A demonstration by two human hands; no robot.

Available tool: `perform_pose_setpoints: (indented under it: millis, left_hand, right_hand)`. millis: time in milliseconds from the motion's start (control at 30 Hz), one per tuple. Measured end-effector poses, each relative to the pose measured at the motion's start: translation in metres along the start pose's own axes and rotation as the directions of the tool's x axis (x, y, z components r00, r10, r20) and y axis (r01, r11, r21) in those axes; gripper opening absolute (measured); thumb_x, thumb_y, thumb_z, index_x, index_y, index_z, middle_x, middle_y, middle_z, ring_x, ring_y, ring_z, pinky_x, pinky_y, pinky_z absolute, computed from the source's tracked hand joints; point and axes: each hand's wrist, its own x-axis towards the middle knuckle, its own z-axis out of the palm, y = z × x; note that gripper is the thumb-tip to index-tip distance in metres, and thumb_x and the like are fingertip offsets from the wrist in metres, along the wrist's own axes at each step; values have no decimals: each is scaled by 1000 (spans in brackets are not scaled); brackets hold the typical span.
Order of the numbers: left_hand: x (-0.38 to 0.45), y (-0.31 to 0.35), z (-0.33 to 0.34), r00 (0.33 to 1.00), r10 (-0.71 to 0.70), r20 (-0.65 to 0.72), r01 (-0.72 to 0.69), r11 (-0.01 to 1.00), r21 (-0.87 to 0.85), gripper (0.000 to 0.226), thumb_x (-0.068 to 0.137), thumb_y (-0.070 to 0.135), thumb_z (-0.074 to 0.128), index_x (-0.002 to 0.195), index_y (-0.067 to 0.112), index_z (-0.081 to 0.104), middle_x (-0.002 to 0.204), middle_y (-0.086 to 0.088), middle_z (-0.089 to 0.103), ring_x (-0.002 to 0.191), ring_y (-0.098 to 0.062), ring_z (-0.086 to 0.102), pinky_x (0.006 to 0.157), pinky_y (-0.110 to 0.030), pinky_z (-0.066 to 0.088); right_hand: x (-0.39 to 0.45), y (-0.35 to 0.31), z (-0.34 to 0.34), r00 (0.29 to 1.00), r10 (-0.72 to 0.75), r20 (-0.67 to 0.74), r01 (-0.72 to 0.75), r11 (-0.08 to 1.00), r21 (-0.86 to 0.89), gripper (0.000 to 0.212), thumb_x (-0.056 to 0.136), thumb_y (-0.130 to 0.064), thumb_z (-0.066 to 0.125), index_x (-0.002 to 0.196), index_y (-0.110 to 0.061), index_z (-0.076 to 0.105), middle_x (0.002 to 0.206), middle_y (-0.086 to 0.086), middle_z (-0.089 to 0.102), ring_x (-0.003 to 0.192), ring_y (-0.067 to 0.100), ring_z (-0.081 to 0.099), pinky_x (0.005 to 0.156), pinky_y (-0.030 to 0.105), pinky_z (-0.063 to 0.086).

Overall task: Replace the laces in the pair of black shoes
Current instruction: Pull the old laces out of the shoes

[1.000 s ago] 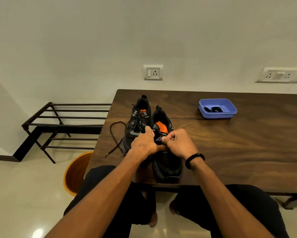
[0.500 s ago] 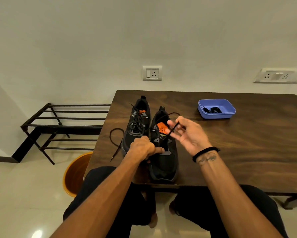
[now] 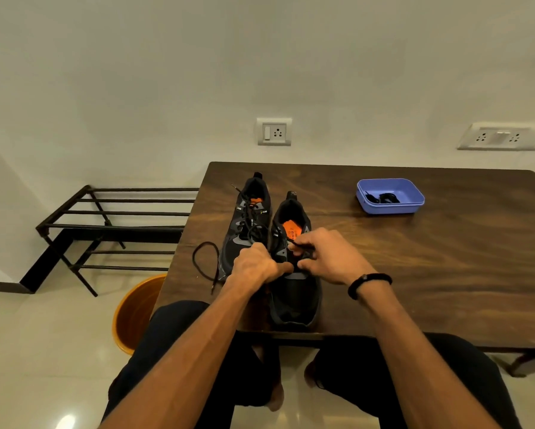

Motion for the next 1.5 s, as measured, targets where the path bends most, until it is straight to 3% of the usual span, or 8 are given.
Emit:
perform_pose_setpoints:
  millis: [167,367,567,667,767,900,1033,1500]
  left_hand:
    - [1,1,0,1000,-3,-8,3,1000,10,67,66,65,79,107,13,72,95,-9,74,87,-26,74,82,-39,63]
    - [-3,1,2,1000,6,-24,-6,1000,4,74,60,68,75,110,14,72,99,-9,73,89,-27,72,83,-40,62]
    - [-7,1,1,1000,-11,-13,11,1000,-11,72,61,69,78,111,19,66,106,-8,70,96,-28,69,89,-44,60]
    - [-7,1,0,1000,-14,-12,14,999,-36,65,64,65,80,106,17,68,96,-8,73,87,-24,72,86,-42,62]
    - [-7,0,0,1000,-12,-21,11,999,-40,54,72,60,81,102,16,68,88,-7,75,74,-19,73,81,-36,62]
    - [-6,-1,3,1000,-2,-30,0,998,-57,58,70,62,82,106,18,68,100,-7,72,92,-24,71,87,-41,61]
    - [-9,0,4,998,17,-67,-18,1000,-25,60,70,64,80,107,19,68,105,-6,70,97,-26,69,88,-40,59]
    - [-10,-1,2,999,2,-48,-6,998,-70,59,67,62,80,106,19,70,102,-5,70,94,-24,68,83,-37,58]
  right_hand:
    - [11,2,24,993,74,-93,-82,994,-76,15,91,-19,66,104,-25,69,105,2,70,97,22,68,84,43,59]
    - [12,-5,23,975,16,-221,-68,971,-229,12,99,-14,58,90,-7,62,101,12,57,91,30,59,71,39,47]
    - [12,10,-16,759,275,-590,-101,945,310,14,103,-7,45,99,-13,57,95,4,68,89,21,64,78,40,52]
    - [13,11,-27,682,585,-440,164,463,871,16,108,-10,39,108,-13,55,91,5,75,83,18,74,80,38,61]
    - [6,8,-41,727,673,-133,363,-213,907,14,109,-8,40,103,-7,53,76,9,59,51,15,57,58,31,56]
    - [0,4,-29,841,499,-212,26,353,935,13,106,-16,50,100,-13,61,68,-2,52,43,7,36,41,21,32]
    - [2,-4,-4,972,119,-204,-56,955,291,8,88,-24,77,96,-22,75,88,-11,73,81,5,68,70,20,54]
    - [3,-8,19,996,1,-85,-20,976,-216,29,89,-7,62,107,-29,70,112,-1,68,109,27,63,81,38,50]
